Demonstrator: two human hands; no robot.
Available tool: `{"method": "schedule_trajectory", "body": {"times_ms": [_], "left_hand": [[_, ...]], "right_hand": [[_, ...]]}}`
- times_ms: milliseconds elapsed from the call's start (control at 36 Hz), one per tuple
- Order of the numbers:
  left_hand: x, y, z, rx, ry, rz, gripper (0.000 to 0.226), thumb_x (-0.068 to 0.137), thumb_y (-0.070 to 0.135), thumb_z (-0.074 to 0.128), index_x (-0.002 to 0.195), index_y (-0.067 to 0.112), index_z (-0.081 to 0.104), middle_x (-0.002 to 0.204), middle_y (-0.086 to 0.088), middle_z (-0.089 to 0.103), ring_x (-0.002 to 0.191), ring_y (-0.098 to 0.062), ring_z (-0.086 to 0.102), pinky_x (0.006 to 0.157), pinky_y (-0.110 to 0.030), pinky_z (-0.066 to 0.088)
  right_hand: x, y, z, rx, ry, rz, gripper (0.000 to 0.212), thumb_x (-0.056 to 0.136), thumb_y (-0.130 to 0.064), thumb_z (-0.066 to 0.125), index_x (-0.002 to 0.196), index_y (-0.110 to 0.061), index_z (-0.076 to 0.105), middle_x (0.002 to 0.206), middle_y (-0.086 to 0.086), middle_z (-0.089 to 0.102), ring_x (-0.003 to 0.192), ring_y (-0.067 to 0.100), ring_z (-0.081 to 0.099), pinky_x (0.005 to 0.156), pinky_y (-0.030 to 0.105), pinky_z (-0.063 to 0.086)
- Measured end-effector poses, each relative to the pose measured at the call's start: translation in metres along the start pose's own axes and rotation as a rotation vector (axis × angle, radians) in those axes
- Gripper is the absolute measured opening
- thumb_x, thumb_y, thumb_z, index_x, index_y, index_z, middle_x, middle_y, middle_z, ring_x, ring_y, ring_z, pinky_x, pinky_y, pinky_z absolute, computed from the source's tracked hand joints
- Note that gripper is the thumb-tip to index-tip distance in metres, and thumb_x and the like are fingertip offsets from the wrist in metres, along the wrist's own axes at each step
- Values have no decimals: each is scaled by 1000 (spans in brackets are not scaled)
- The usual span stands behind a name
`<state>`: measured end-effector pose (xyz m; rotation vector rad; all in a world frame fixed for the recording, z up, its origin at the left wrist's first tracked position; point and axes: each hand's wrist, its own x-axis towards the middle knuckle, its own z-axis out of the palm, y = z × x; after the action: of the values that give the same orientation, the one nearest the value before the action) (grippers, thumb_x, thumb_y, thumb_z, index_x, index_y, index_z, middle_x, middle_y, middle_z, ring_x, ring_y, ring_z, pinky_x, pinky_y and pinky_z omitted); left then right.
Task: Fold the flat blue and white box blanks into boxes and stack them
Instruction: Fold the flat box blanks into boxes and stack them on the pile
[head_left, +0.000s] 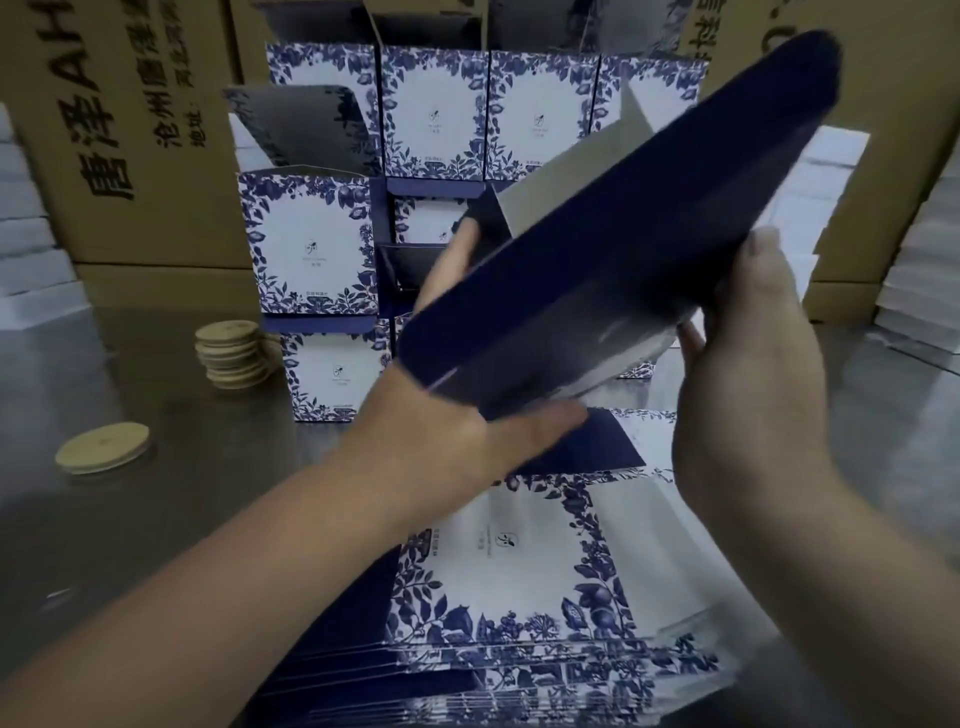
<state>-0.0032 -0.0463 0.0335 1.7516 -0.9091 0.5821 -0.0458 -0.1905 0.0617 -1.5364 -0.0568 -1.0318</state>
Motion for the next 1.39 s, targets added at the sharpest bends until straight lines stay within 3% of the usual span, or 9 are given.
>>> {"method": "schedule_trajectory", "body": {"times_ms": [111,306,444,583,806,972,1083,1250,1389], "left_hand": [[6,2,-1,-165,231,-102,23,80,18,71,76,38,62,70,48,55,75,28,52,66,8,33],[36,2,-30,-545,663,-367,17,91,34,58,83,19,60,81,17,70,83,-8,68,81,-38,56],[43,-6,-42,-830,787,-450,15,97,29,49,94,21,60,97,5,73,87,-13,70,77,-38,57],[40,-8,-39,-1004,761,-497,15,99,26,45,104,22,59,93,3,74,87,-15,71,81,-40,57],[40,-2,-37,-1173,709,-478,30,100,31,41,125,18,55,105,-2,72,95,-19,69,86,-40,55],[43,-3,-45,-1183,663,-487,42,101,43,31,123,19,58,107,-2,71,94,-19,69,78,-38,57],[42,0,-46,-1137,557,-437,46,100,48,28,116,19,61,105,-3,72,92,-19,70,66,-36,58],[38,-2,-30,-895,523,-516,31,101,24,38,120,7,55,86,-2,70,60,-6,67,44,-15,47],[35,-4,-29,-603,499,-549,19,96,21,50,78,19,56,58,15,65,47,6,59,35,-7,36]], "right_hand": [[2,0,1,122,-61,-96,20,92,-37,35,97,-34,54,90,-27,59,95,-9,54,91,21,41],[20,14,-8,162,163,34,13,91,-40,40,99,-34,50,95,-28,54,86,-21,51,82,18,37],[23,40,0,138,225,281,37,98,-28,41,135,-21,41,90,-21,43,72,-12,41,54,-6,29],[11,50,6,213,-17,577,14,93,-31,51,84,-25,58,81,-13,62,69,-3,60,57,16,46],[16,54,1,150,-14,515,53,87,-32,62,136,-19,44,95,-10,56,86,7,58,80,27,46],[11,58,4,53,-134,444,3,87,-20,62,86,-18,64,81,-2,62,68,10,55,65,25,45],[11,59,4,6,-115,311,6,85,-18,66,87,-18,61,57,-18,58,49,-5,53,48,11,42],[19,41,1,133,60,266,15,87,-5,59,96,-17,59,92,-2,71,85,14,67,77,30,52],[29,23,-9,187,104,199,13,87,-6,59,87,-19,58,81,-8,70,73,9,66,67,30,54]]}}
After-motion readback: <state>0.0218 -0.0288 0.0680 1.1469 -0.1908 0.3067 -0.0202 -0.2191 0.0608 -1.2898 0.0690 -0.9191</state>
